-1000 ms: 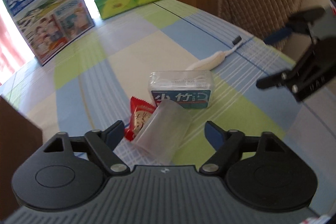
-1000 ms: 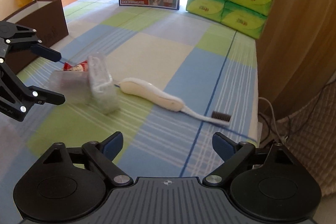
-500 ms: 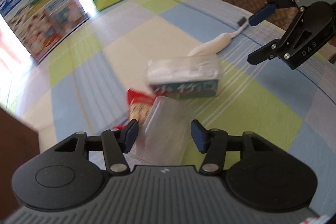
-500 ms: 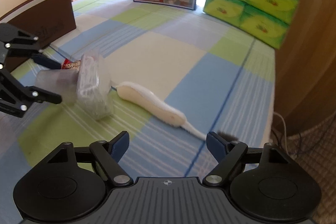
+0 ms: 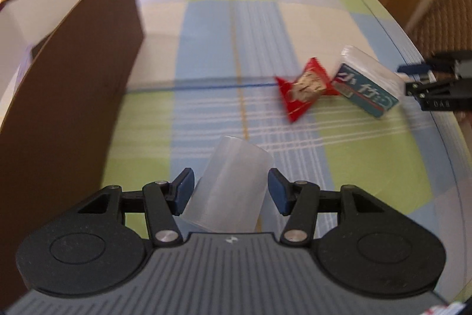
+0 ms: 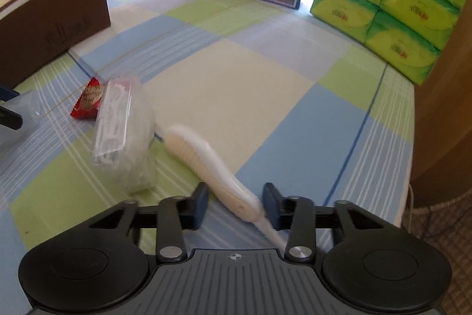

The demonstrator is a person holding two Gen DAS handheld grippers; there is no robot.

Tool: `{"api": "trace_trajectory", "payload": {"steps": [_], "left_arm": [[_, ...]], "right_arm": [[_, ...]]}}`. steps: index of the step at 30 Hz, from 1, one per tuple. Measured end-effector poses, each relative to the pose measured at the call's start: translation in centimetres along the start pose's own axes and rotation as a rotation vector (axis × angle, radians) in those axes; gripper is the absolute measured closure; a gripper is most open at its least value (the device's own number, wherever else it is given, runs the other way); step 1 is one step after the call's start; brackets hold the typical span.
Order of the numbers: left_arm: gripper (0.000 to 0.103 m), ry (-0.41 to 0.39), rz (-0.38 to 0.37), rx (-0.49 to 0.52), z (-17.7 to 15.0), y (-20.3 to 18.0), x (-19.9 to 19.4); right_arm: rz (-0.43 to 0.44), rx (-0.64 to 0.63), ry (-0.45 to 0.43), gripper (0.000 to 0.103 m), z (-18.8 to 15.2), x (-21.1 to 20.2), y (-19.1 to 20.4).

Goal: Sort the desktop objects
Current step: 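Lower the left tool onto the clear plastic cup and close on it, then grasp the white toothbrush handle with the right tool while the left tool holds the cup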

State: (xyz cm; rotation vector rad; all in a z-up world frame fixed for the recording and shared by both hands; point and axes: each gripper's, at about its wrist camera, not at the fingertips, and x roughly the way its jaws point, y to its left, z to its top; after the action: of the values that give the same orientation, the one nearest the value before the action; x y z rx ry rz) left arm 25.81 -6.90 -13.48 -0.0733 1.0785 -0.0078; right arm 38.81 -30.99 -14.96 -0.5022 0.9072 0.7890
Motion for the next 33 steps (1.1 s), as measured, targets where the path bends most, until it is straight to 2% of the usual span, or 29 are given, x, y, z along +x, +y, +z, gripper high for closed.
{"api": "trace_trajectory", "payload": {"steps": [7, 9, 12, 16, 20, 23, 25, 27, 30, 31, 32, 33], "left_arm": [[0.053, 0.013, -0.018, -0.041, -1.4, 0.5, -0.9], [0.053, 0.016, -0.026, -0.046, -1.6, 0.4, -1.0], [0.053, 0.03, -0.044, -0.052, -2.1, 0.4, -1.2], [0.052, 0.032, -0.059, -0.048, -3.3, 0.2, -1.8], [0.052, 0.031, -0.065, -0.045, -3.6, 0.1, -1.5], [0.052, 0.037, -0.022, 0.016, -3.7, -0.5, -0.7], [0.052, 0.023, -0.001, 0.061, -3.8, -0.9, -0.5], [0.053, 0.017, 0.003, 0.077, -3.9, -1.0, -0.4], [0.056, 0.014, 0.016, 0.104, -4.4, -1.3, -0.5], [0.056, 0.012, 0.022, 0.109, -4.7, -1.5, -0.7], [0.056, 0.011, 0.022, 0.111, -5.0, -1.7, -0.8], [0.056, 0.011, 0.022, 0.11, -5.3, -1.8, -1.0]], "right_arm": [[-0.019, 0.28, 0.103, 0.086, -3.0, -3.0, 1.9], [0.005, 0.35, 0.122, 0.087, -4.1, -4.1, 3.1], [0.073, 0.384, 0.113, 0.087, -6.0, -5.6, 5.5], [0.017, 0.321, 0.05, 0.086, -7.4, -6.8, 8.5], [-0.023, 0.313, 0.008, 0.084, -7.5, -6.6, 9.1], [-0.046, 0.298, -0.016, 0.079, -7.3, -6.3, 9.2], [-0.054, 0.278, -0.019, 0.069, -7.2, -6.1, 9.8], [-0.072, 0.245, -0.022, 0.067, -7.2, -5.7, 10.5], [-0.076, 0.254, -0.035, 0.07, -7.6, -5.7, 11.0], [-0.077, 0.245, -0.038, 0.075, -7.7, -5.7, 11.2], [-0.073, 0.237, -0.036, 0.085, -7.8, -5.8, 11.5], [-0.066, 0.236, -0.031, 0.086, -7.8, -5.9, 11.8]]}}
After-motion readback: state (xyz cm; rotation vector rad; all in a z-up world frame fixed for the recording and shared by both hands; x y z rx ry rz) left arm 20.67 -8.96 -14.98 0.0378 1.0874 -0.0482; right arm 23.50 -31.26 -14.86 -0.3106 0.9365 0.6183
